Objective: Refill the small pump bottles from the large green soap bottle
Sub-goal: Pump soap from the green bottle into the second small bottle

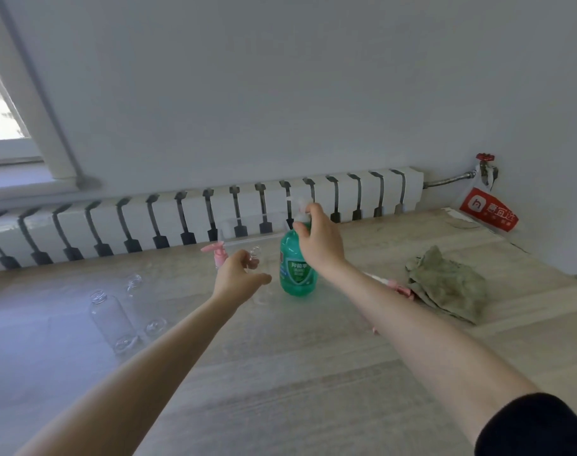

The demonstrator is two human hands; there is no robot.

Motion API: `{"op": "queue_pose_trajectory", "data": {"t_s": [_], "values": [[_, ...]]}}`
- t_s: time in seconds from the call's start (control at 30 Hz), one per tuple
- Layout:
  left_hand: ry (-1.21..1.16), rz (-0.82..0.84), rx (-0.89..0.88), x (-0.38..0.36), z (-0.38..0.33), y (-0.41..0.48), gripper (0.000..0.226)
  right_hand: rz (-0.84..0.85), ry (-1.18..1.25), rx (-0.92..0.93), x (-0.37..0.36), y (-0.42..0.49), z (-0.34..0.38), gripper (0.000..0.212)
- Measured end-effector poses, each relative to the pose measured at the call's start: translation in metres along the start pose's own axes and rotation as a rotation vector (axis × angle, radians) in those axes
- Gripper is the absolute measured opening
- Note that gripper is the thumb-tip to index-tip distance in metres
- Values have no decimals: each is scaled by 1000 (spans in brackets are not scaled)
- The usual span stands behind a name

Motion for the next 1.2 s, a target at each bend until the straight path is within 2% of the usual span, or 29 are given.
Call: {"op": "queue_pose_trajectory", "data": {"t_s": [0.3,0.4,0.53,0.6,0.7,0.77,1.0,1.13,1.2], "values": [[-46,27,-75,8,-21,5,36,73,54,79,6,-18,1,19],[-62,19,-99,9,-34,9,35,102,214,-119,12,-13,6,29],[-38,34,-117,9,-47,15,37,-58,409,-353,18,14,23,27],[-32,29,-108,10,-51,19,37,-81,402,-427,17,34,30,26],[-16,17,-87,13,-50,23,38,119,208,-503,7,52,39,13],[2,10,-81,14,-46,25,39,248,139,-557,-3,52,38,24],[22,25,-145,17,-49,29,50,235,144,-526,-15,53,33,16],[20,7,-199,17,-52,28,53,328,146,-481,-16,53,32,12],[24,1,-218,17,-54,28,53,415,134,-456,-11,53,32,21]]}}
Point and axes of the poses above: each hand's wrist, its own y-axis towards the middle knuckle, its own x-axis out of the back of the hand, z = x × y, the point moved 2 cm from there along y, towards the middle knuckle, and after that the axes turned 8 degrees about -z, right-handed, at the moved point
